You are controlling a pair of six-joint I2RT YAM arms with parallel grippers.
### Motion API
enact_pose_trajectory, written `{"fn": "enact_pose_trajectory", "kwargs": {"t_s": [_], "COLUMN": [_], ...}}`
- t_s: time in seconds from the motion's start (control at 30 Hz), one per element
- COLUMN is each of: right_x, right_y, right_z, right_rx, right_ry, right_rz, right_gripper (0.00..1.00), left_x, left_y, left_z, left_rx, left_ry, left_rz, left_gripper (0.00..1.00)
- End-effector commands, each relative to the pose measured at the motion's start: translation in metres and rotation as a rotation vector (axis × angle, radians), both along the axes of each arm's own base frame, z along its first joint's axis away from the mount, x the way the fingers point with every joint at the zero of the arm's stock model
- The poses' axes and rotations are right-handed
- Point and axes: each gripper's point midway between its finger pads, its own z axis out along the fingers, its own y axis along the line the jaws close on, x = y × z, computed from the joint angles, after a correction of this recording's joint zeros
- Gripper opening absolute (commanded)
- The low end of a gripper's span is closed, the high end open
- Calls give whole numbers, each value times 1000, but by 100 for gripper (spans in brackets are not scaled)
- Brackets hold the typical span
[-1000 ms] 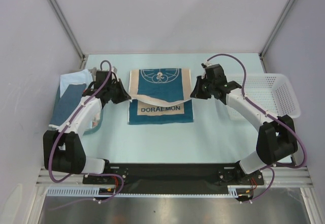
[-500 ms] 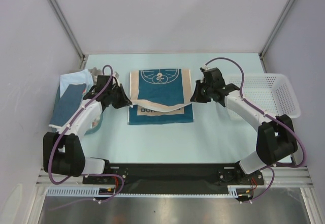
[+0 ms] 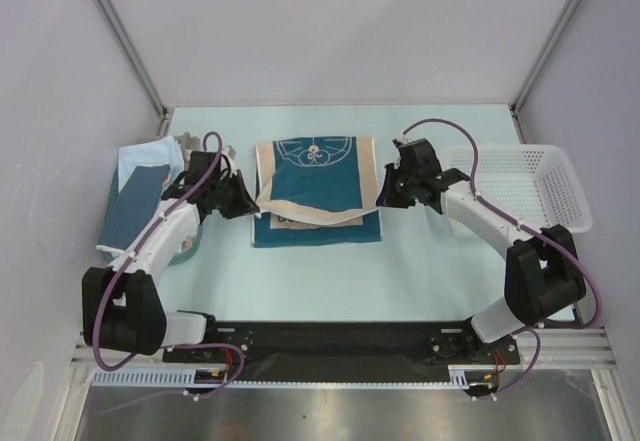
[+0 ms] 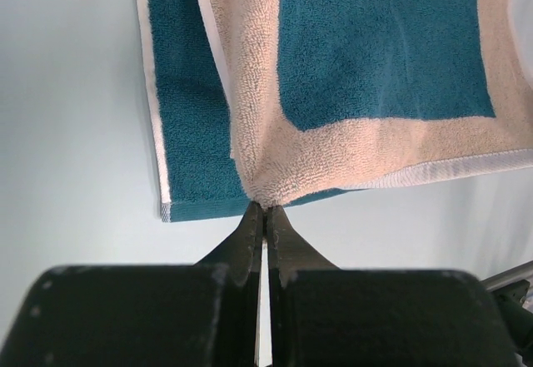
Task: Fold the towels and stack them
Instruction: Fold the towel
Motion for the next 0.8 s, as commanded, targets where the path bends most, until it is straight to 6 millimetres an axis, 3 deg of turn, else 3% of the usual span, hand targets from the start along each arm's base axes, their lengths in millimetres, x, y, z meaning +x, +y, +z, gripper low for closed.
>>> {"fn": "enact_pose_trajectory", "kwargs": {"t_s": [0.0,0.27,0.53,0.77], "right_x": [6,10,13,2], "right_y": [0,1,2,2], "right_z": [19,37,71,76], "right_rx": [1,6,16,14], "right_ry": [-56,-83,-143,-148], "right_rz": [-4,-2,3,11], "right_gripper": [0,0,0,0], "left_x": [-2,1,5,0], "left_y": [-5,-3,-1,1], "left_z": [17,32,53,57], "left_rx": [-5,2,11,21], "left_ry": [-50,-75,-111,-114], "left_rz": [-45,-43,-37,-32], "left_gripper": [0,0,0,0]}}
